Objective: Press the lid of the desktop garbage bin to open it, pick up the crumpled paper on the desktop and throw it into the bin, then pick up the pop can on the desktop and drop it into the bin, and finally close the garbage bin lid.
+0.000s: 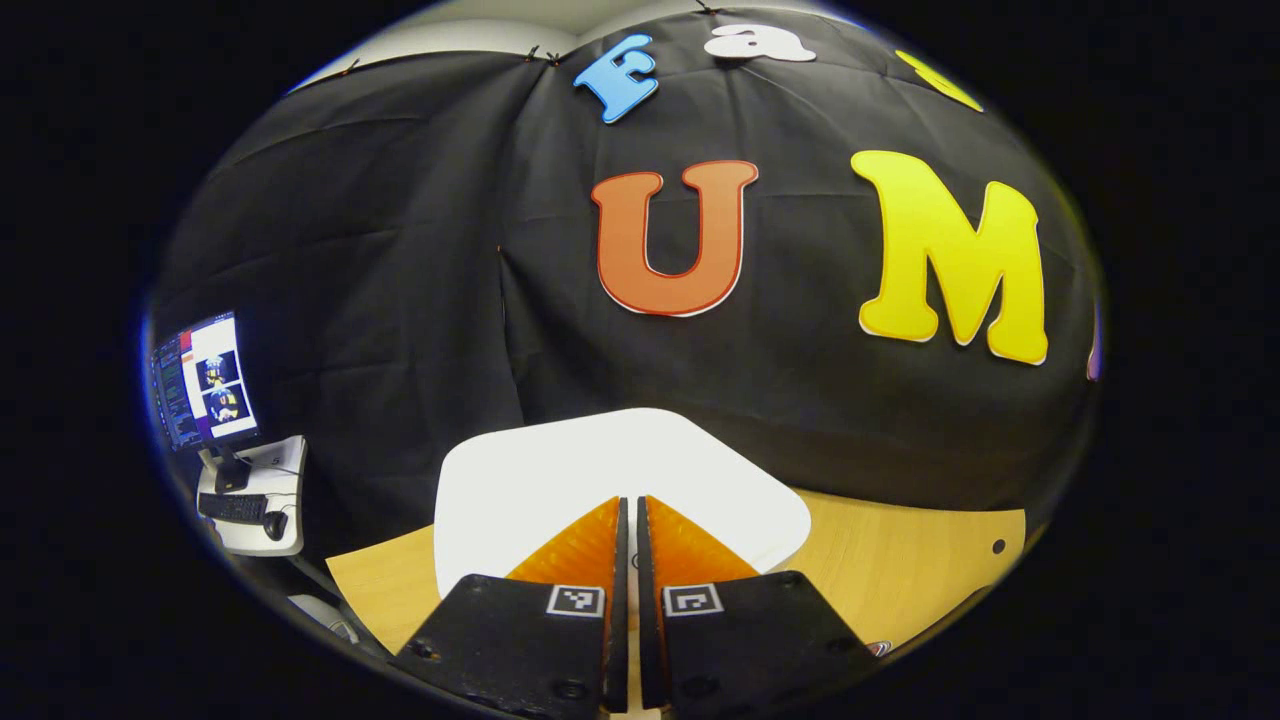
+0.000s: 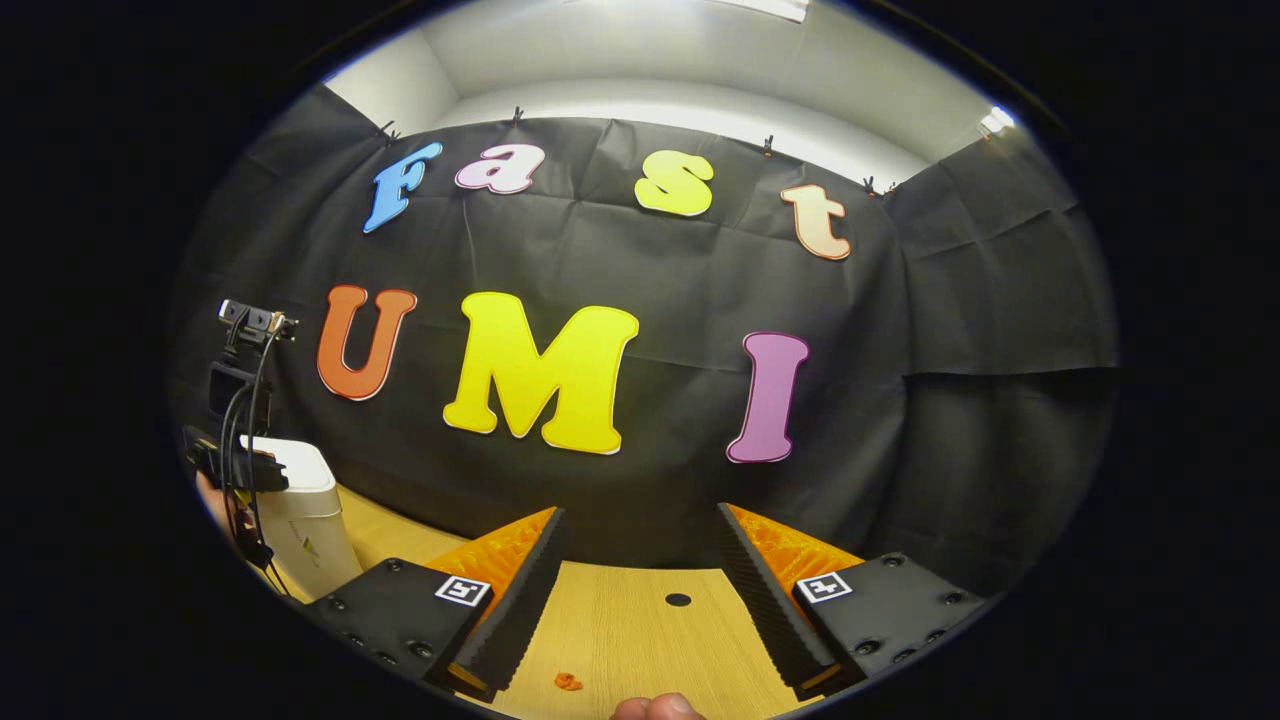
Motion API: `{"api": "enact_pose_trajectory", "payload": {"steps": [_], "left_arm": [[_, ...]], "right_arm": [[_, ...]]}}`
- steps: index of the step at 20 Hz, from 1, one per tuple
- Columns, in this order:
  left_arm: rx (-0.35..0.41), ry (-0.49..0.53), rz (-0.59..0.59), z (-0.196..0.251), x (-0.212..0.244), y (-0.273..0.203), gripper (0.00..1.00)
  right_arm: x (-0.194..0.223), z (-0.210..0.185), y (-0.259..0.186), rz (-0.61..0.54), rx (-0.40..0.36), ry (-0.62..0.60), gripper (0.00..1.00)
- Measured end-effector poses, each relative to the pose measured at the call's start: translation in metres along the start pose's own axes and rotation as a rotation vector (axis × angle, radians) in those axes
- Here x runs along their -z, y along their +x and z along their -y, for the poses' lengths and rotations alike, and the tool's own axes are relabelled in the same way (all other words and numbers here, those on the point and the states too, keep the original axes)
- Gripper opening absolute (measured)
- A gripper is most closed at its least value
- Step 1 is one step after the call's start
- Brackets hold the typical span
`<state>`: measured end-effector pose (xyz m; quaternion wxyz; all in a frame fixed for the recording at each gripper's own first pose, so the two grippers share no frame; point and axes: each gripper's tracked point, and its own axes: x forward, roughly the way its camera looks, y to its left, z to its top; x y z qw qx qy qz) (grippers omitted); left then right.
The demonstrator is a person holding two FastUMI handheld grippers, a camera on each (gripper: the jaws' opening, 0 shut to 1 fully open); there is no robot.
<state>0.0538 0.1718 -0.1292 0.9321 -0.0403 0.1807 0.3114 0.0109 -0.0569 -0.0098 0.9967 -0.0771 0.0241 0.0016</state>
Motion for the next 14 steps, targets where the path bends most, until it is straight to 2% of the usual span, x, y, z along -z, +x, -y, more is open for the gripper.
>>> {"api": "enact_pose_trajectory", "payload": {"steps": [3,8,11,13,14], "left_arm": [[-0.016,-0.069,-0.034,0.001,0.006,0.001,0.08],[-0.009,-0.047,-0.008,-0.002,-0.006,-0.001,0.07],[0.028,-0.081,0.006,-0.001,-0.014,-0.011,0.08],[0.062,-0.103,0.078,-0.003,-0.037,-0.026,0.08],[0.093,-0.095,0.118,0.003,-0.052,-0.033,0.13]], "right_arm": [[0.004,-0.002,-0.001,-0.016,0.002,0.012,0.95],[0.007,-0.008,-0.002,-0.026,-0.007,0.011,0.95],[0.002,-0.013,-0.003,-0.014,-0.013,0.004,0.95],[-0.002,-0.016,-0.007,0.001,-0.017,0.002,0.95],[-0.002,-0.017,-0.009,0.006,-0.020,0.004,0.95]]}}
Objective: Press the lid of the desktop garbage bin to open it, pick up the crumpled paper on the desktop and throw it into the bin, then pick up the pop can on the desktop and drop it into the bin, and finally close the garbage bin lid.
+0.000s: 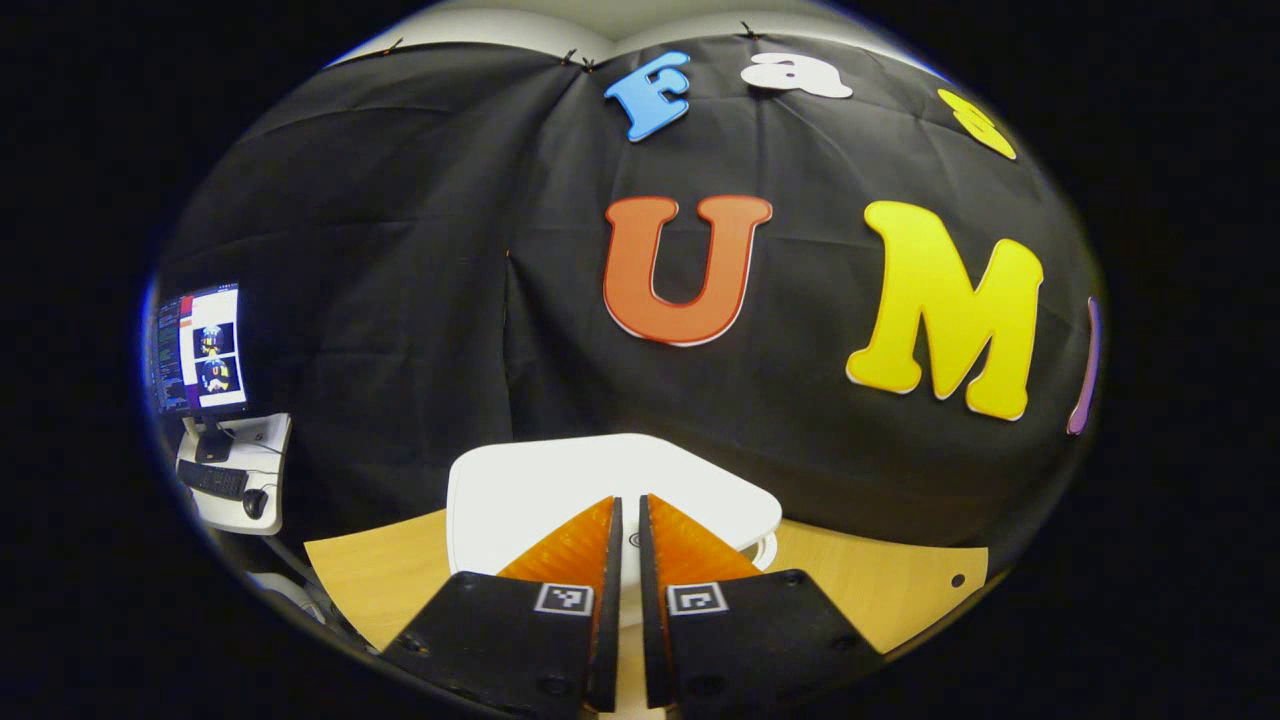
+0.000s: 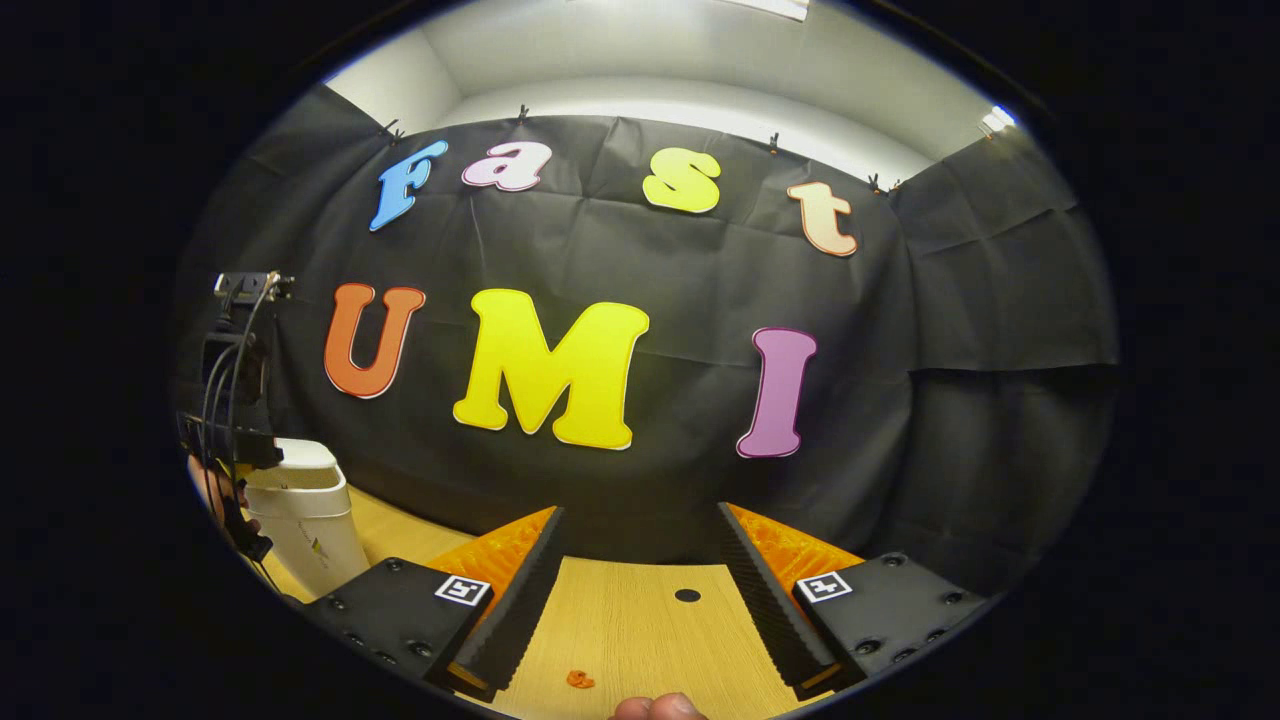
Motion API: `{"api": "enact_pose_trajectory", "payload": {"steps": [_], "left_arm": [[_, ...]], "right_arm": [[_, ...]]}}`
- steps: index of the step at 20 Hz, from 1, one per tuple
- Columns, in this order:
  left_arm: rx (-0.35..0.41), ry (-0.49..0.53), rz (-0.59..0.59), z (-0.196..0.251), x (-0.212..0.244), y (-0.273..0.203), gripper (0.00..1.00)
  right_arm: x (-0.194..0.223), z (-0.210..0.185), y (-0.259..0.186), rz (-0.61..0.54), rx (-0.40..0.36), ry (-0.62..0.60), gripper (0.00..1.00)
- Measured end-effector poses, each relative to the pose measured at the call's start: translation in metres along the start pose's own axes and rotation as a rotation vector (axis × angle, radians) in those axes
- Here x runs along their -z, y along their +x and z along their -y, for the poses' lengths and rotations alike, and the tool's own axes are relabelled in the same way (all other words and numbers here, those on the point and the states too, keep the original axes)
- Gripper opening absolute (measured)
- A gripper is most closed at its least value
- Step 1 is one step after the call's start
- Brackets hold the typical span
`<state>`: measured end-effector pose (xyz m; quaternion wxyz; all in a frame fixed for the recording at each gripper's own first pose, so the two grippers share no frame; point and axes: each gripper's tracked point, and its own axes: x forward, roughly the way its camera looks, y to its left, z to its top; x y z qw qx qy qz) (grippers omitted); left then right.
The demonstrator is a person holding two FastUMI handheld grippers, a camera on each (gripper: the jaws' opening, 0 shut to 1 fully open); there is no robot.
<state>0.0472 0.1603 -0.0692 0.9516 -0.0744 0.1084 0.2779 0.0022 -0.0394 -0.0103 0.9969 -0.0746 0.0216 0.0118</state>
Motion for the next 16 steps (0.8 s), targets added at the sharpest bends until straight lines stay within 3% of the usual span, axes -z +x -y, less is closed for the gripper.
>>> {"api": "enact_pose_trajectory", "payload": {"steps": [2,3,4,5,8,12,16], "left_arm": [[0.069,0.034,0.042,0.018,-0.018,-0.006,0.34],[0.100,0.049,0.045,0.021,-0.022,-0.010,0.35],[0.138,0.054,0.047,0.026,-0.023,-0.016,0.43],[0.171,0.059,0.063,0.031,-0.026,-0.023,0.60],[0.288,0.067,0.105,0.053,-0.034,-0.041,0.78],[0.376,0.095,0.152,0.066,-0.035,-0.063,0.99],[0.493,0.125,0.174,0.087,-0.033,-0.093,0.99]], "right_arm": [[0.001,-0.005,-0.002,0.001,-0.006,0.010,0.93],[0.001,-0.006,-0.003,0.000,-0.009,0.016,0.95],[0.001,-0.007,-0.005,0.002,-0.009,0.022,0.95],[0.000,-0.007,-0.005,0.005,-0.009,0.029,0.95],[0.000,-0.008,-0.007,0.010,-0.006,0.040,0.95],[0.006,-0.010,-0.012,-0.001,-0.012,0.051,0.95],[0.009,-0.001,-0.014,-0.008,-0.013,0.068,0.95]]}}
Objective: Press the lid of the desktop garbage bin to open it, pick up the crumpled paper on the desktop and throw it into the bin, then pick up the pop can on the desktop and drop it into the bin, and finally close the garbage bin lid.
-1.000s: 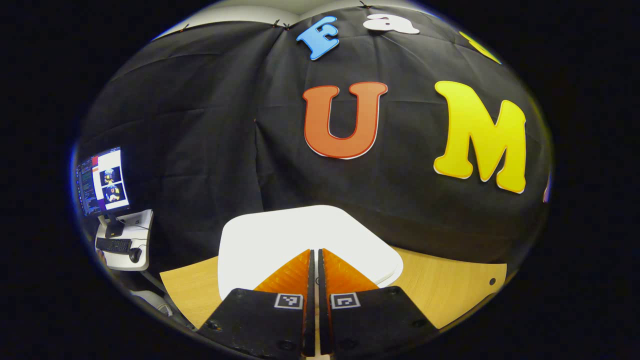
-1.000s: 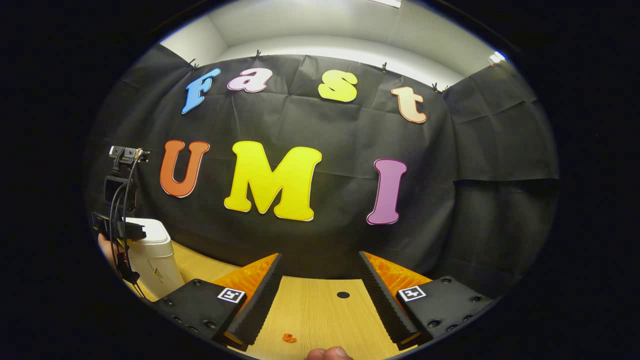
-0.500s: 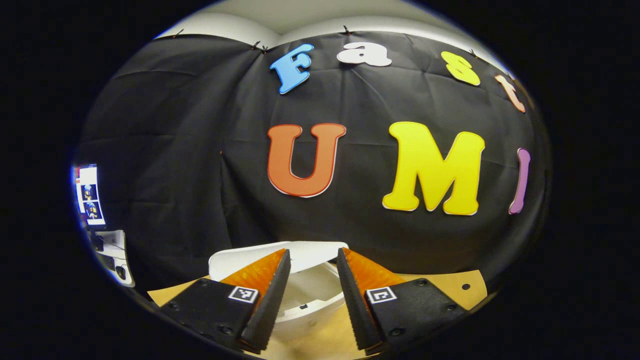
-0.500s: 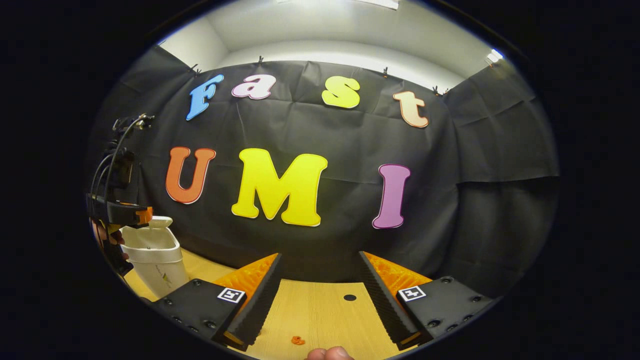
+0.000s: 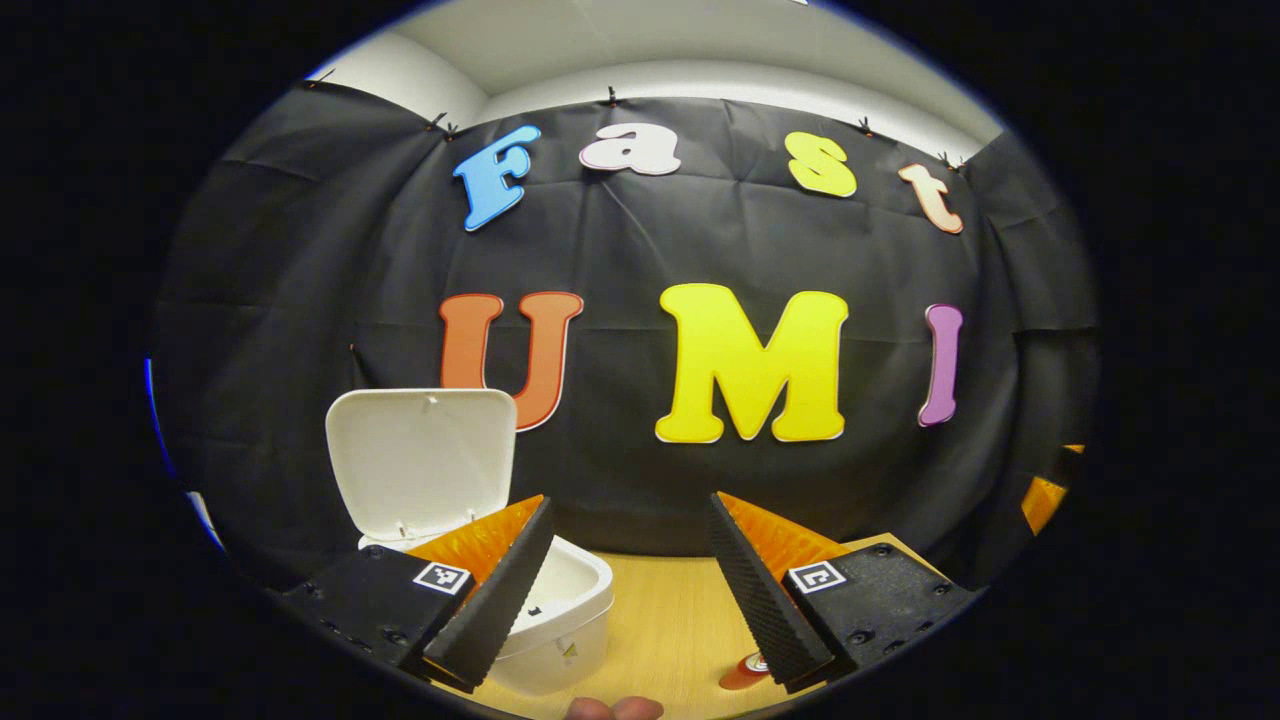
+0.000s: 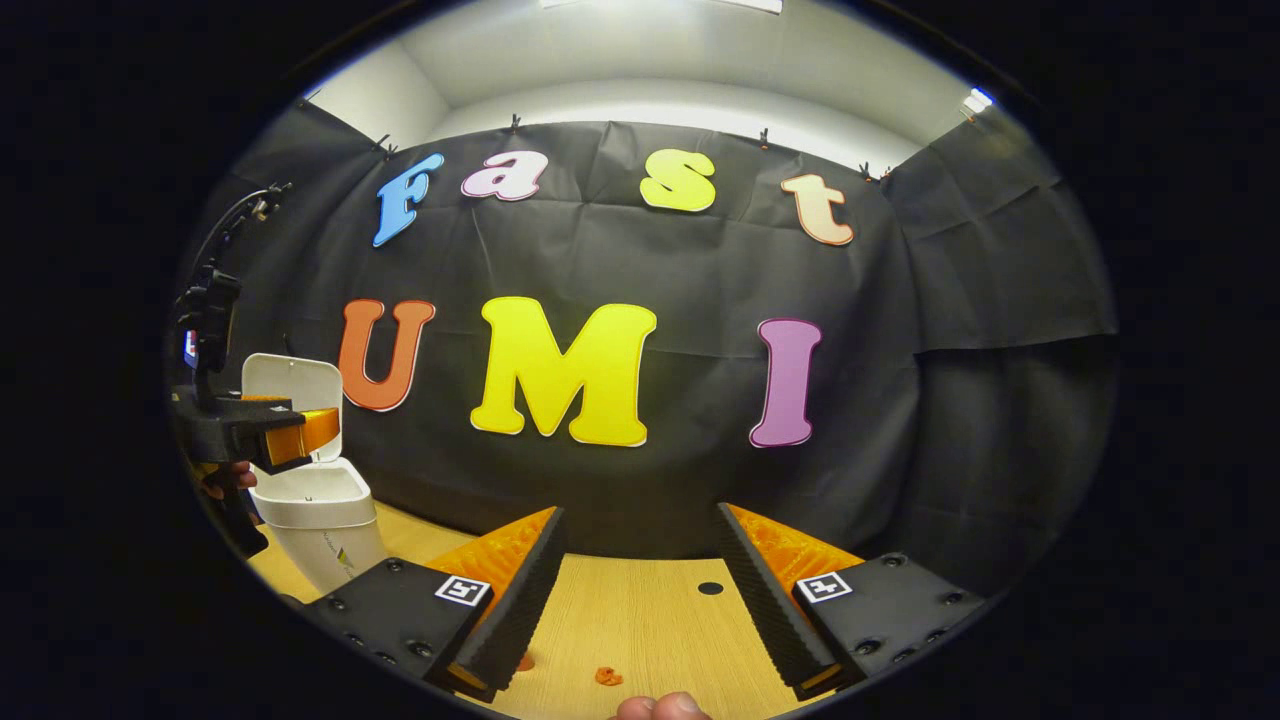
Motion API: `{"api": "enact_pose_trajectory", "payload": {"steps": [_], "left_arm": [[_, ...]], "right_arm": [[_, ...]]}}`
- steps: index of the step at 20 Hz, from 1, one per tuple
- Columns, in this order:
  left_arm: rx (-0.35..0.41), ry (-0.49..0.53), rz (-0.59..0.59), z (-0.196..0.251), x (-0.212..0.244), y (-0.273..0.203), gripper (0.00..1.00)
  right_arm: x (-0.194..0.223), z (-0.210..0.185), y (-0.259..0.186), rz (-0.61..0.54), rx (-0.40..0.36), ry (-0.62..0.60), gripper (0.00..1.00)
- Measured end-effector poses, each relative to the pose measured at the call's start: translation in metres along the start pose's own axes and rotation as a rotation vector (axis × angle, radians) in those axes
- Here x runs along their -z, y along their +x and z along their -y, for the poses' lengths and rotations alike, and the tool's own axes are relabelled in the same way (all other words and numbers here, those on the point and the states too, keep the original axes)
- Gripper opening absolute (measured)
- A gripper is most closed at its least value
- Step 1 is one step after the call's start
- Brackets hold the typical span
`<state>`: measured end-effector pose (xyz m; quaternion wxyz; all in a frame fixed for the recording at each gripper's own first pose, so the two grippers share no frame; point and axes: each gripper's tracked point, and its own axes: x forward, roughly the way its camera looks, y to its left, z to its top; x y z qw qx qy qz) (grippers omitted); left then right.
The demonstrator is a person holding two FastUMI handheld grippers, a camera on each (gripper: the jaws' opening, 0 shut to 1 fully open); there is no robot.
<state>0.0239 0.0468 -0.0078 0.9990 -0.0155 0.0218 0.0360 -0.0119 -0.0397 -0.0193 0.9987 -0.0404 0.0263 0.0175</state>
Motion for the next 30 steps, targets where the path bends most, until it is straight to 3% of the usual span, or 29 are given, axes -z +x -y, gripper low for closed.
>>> {"api": "enact_pose_trajectory", "payload": {"steps": [6,12,21,25,30], "left_arm": [[0.121,-0.039,-0.052,0.046,0.018,-0.028,0.99],[0.162,0.010,-0.161,0.064,0.066,-0.055,0.99],[0.164,0.019,-0.287,0.068,0.098,-0.078,0.99],[0.134,0.083,-0.296,0.059,0.094,-0.087,1.00],[0.118,0.100,-0.347,0.054,0.104,-0.100,0.99]], "right_arm": [[0.029,0.024,-0.003,-0.074,0.000,0.013,0.95],[0.115,0.024,-0.009,-0.274,-0.083,0.026,0.95],[0.229,-0.003,-0.004,-0.494,-0.227,0.003,0.95],[0.275,-0.015,0.003,-0.576,-0.294,-0.014,0.95],[0.327,-0.022,0.023,-0.658,-0.323,-0.059,0.95]]}}
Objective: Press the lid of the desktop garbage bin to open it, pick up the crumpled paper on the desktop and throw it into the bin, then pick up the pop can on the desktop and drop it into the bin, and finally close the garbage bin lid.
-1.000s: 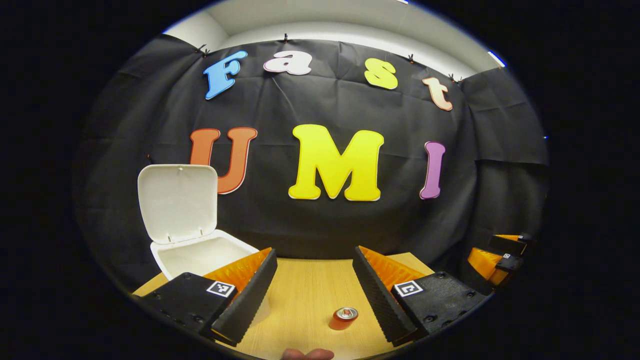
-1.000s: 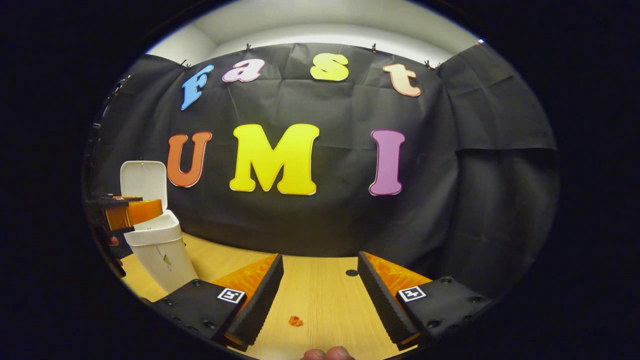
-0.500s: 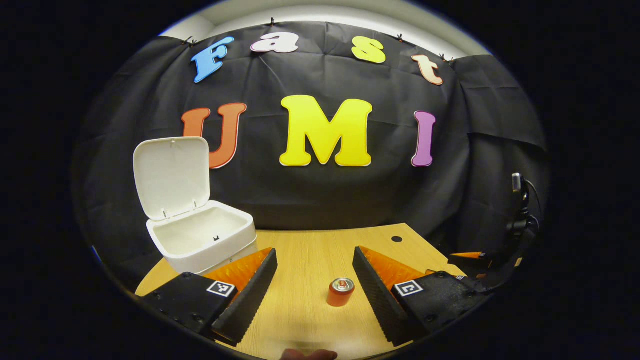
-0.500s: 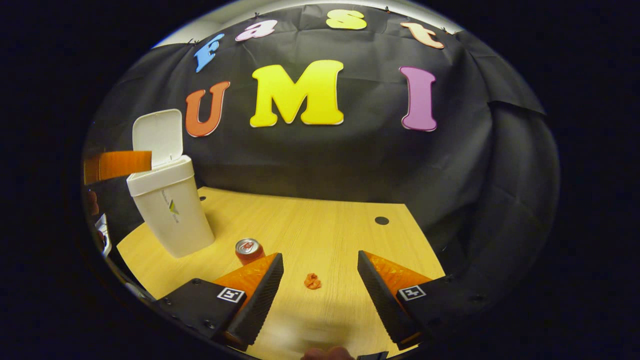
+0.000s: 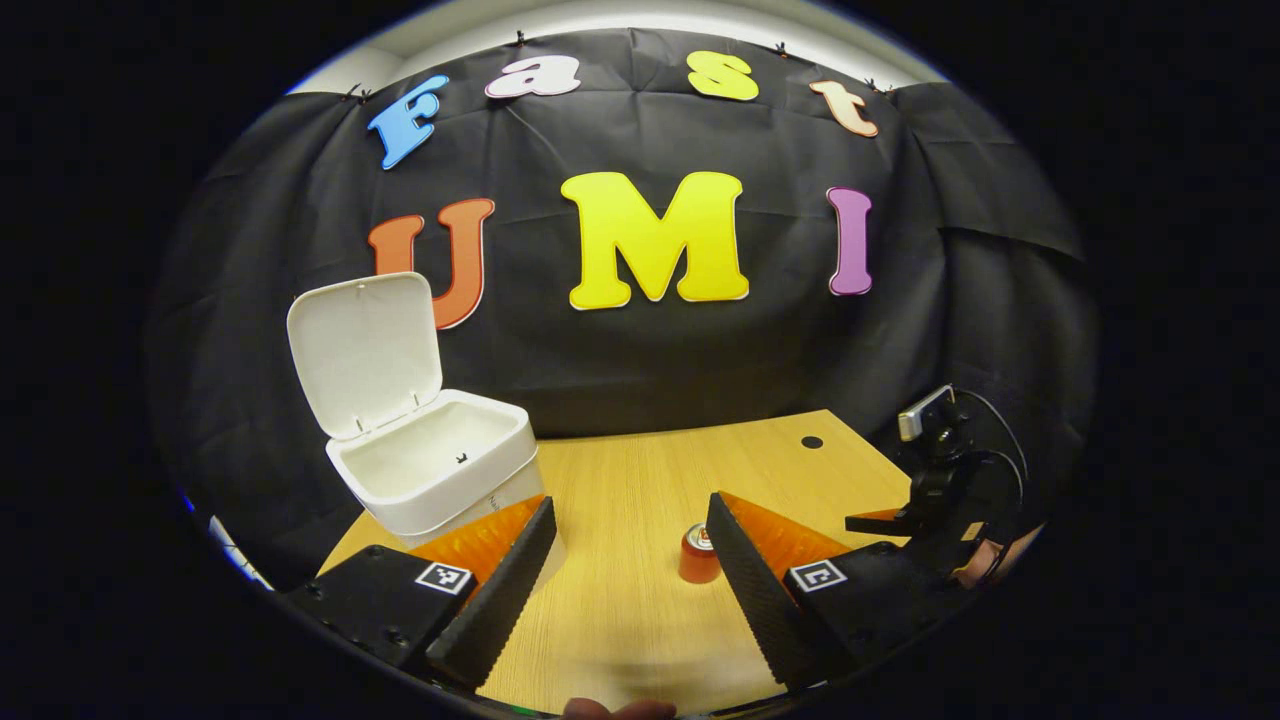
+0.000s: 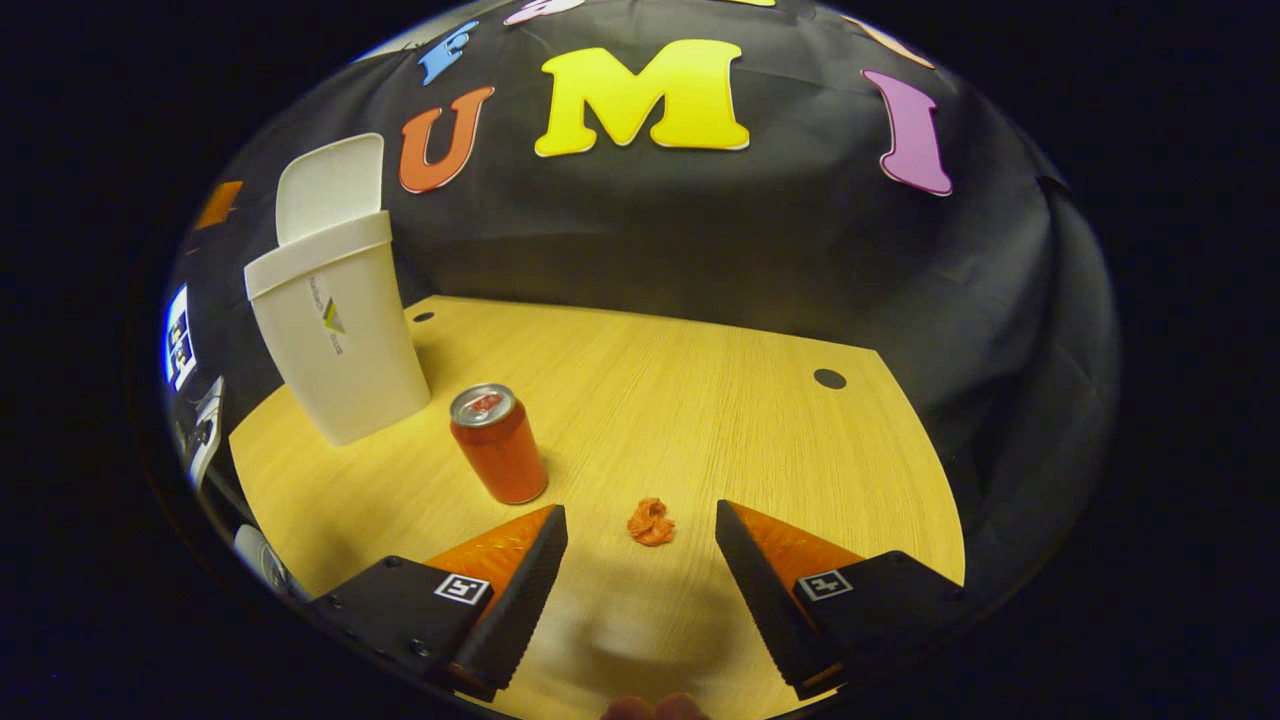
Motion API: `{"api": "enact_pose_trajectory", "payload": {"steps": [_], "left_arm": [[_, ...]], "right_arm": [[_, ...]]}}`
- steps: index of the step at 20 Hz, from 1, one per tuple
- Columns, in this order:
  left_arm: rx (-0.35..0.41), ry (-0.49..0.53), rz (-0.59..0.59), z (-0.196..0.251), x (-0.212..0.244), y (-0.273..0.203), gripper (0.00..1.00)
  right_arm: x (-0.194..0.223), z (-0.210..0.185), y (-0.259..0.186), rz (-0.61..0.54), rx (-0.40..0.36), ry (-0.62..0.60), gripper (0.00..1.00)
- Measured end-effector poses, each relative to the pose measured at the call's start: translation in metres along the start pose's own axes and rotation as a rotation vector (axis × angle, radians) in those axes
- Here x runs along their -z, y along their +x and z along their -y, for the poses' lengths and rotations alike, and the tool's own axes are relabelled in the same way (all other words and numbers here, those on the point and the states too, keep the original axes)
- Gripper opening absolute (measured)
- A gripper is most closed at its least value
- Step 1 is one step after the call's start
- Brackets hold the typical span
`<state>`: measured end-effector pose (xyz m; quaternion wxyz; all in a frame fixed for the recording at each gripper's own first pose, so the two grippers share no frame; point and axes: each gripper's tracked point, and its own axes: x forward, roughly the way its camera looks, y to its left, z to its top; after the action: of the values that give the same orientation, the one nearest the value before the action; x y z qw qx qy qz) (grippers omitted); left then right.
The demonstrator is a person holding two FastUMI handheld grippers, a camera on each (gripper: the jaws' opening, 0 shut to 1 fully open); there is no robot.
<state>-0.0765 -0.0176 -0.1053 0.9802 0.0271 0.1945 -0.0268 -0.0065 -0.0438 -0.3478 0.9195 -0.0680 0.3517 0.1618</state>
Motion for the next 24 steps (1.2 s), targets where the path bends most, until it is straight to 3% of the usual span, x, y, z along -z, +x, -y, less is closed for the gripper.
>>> {"api": "enact_pose_trajectory", "payload": {"steps": [7,16,19,21,22,23,24], "left_arm": [[-0.131,-0.042,-0.078,-0.036,0.036,-0.016,0.98],[-0.299,-0.055,-0.062,-0.089,0.037,-0.041,0.98],[-0.321,-0.047,-0.059,-0.097,0.037,-0.043,0.98],[-0.328,-0.046,-0.059,-0.100,0.037,-0.042,0.98],[-0.324,-0.045,-0.058,-0.099,0.036,-0.041,0.98],[-0.322,-0.042,-0.058,-0.099,0.036,-0.039,0.98],[-0.319,-0.037,-0.056,-0.099,0.034,-0.038,0.98]], "right_arm": [[0.028,0.005,0.062,-0.106,-0.016,-0.010,0.96],[0.047,0.004,0.089,-0.192,-0.028,-0.005,0.95],[0.048,0.000,0.090,-0.212,-0.032,0.021,0.82],[0.048,0.004,0.094,-0.213,-0.029,0.023,0.60],[0.048,0.003,0.093,-0.216,-0.023,0.023,0.39],[0.047,0.002,0.093,-0.225,-0.017,0.018,0.35],[0.048,0.002,0.093,-0.224,-0.008,0.003,0.38]]}}
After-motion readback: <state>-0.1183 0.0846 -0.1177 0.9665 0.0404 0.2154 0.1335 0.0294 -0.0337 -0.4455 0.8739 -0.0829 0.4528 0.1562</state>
